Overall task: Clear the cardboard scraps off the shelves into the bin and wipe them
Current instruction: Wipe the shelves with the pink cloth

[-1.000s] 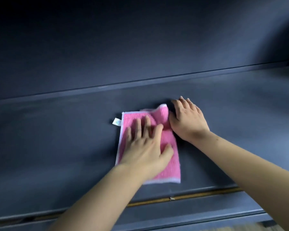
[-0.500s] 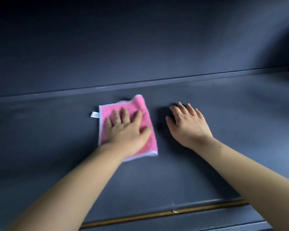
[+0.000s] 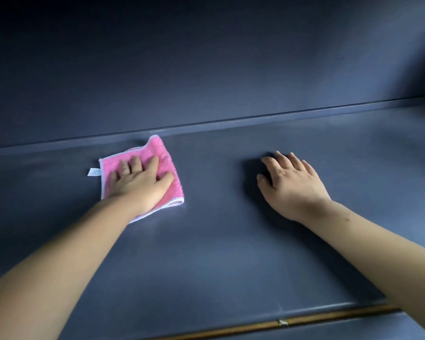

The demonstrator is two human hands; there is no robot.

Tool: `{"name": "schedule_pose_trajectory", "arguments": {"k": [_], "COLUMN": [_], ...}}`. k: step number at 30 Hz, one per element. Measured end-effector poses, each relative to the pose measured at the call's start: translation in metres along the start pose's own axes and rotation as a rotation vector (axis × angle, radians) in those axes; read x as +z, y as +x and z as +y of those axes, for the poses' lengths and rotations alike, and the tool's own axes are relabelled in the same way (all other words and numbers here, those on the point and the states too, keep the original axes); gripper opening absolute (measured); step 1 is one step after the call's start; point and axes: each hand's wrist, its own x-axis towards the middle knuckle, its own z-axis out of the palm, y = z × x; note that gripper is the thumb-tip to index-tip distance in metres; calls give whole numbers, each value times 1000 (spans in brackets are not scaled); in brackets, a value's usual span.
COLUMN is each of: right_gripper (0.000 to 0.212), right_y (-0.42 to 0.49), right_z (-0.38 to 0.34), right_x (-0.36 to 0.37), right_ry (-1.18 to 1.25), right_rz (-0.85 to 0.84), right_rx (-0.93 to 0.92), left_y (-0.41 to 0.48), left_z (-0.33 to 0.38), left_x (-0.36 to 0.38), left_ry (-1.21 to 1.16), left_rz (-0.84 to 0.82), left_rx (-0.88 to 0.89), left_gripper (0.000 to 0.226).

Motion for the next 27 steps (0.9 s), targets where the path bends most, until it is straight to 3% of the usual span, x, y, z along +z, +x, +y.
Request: {"name": "schedule_pose_trajectory", "arguments": {"k": [9,19,27], "right_gripper": [50,47,46], "right_y": [16,14,27], "right_z": [-90,-108,-143], "right_x": [12,26,33], "right_ry": [77,4,-5], "right_rz": [-110,-42,-52], "right_rx": [-144,-116,-174], "left_y": [-40,9,22], "left_z": [14,-92,-73], "left_x": [7,-5,-8], "left_ry": [20,-24,-25], "left_rz": [-7,-12,13], "left_rx": [283,-67,68], "left_gripper": [62,60,57]}}
